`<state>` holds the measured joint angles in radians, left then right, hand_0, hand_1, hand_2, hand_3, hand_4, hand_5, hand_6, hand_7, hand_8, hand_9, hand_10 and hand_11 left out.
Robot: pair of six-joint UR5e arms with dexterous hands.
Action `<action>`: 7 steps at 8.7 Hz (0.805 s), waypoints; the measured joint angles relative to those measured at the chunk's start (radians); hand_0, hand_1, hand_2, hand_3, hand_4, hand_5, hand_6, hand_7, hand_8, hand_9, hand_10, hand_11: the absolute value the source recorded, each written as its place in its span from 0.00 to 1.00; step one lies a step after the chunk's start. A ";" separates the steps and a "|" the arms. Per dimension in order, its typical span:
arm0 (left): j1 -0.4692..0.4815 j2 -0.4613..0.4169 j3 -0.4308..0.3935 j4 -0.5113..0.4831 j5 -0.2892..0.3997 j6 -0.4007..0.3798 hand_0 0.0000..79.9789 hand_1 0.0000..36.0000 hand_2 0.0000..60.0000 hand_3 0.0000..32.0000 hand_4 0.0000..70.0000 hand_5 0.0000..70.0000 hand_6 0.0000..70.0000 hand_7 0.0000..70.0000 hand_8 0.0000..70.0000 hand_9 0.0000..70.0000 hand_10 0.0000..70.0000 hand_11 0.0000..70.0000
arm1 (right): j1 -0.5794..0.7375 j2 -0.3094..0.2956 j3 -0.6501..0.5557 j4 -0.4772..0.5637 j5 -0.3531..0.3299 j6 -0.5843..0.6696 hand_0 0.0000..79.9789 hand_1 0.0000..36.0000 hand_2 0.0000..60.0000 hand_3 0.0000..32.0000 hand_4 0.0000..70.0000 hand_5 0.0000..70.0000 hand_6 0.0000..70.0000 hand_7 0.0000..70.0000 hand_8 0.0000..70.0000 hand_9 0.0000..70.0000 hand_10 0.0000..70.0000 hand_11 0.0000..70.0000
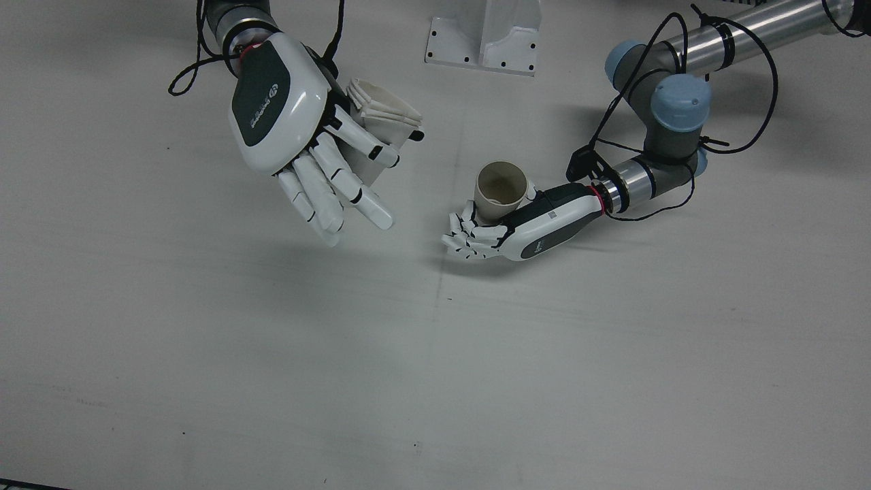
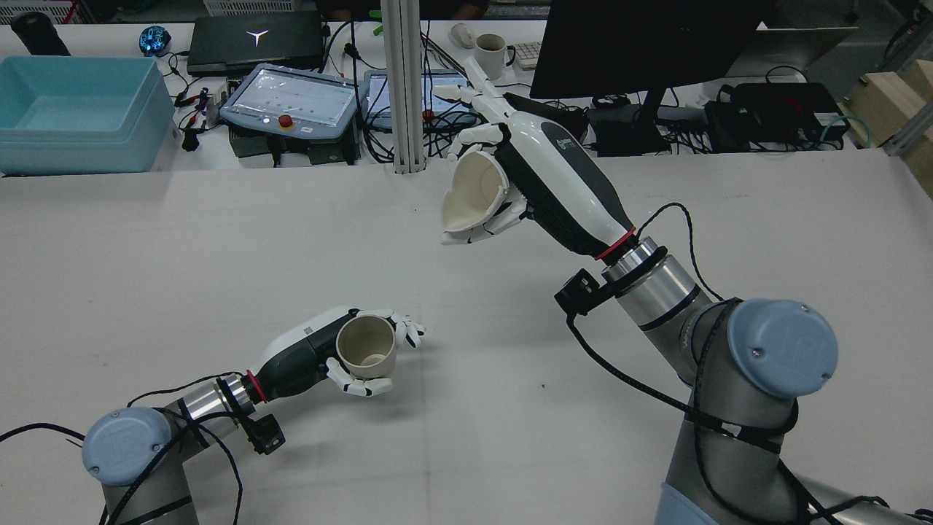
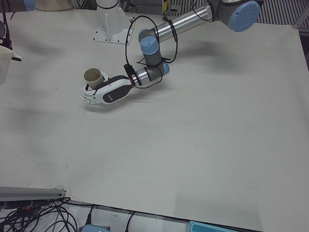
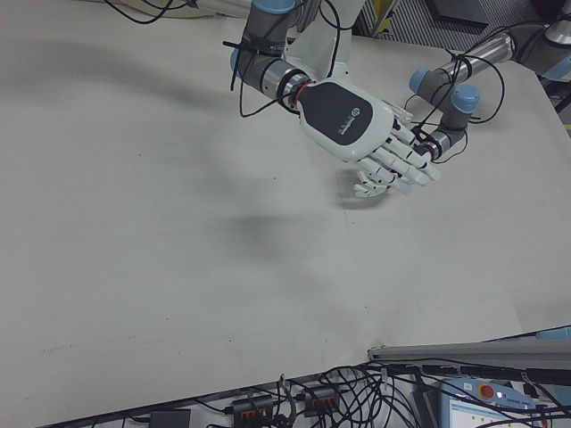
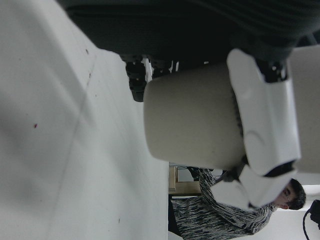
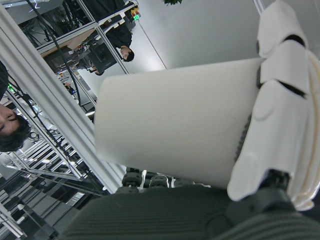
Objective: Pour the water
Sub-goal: 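Tilt the white cup over the cream cup held by the left hand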
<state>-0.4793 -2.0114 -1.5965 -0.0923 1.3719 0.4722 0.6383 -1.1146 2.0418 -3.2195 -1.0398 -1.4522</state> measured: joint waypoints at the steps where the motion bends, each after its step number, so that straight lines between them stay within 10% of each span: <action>1: 0.002 -0.002 0.001 0.000 -0.001 0.000 0.65 0.58 0.72 0.00 0.68 1.00 0.40 0.59 0.23 0.36 0.16 0.25 | -0.017 0.000 0.014 -0.025 -0.049 -0.073 0.74 0.63 0.28 0.00 0.84 1.00 0.15 0.23 0.02 0.03 0.11 0.17; 7: 0.015 -0.035 0.012 -0.002 -0.002 0.009 0.65 0.57 0.71 0.00 0.68 1.00 0.40 0.59 0.24 0.36 0.16 0.25 | -0.041 0.113 0.015 -0.207 -0.181 -0.288 0.80 0.65 0.25 0.00 1.00 1.00 0.17 0.25 0.02 0.03 0.14 0.21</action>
<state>-0.4640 -2.0467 -1.5849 -0.0946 1.3699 0.4815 0.5977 -1.0013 2.0568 -3.4261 -1.2209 -1.7403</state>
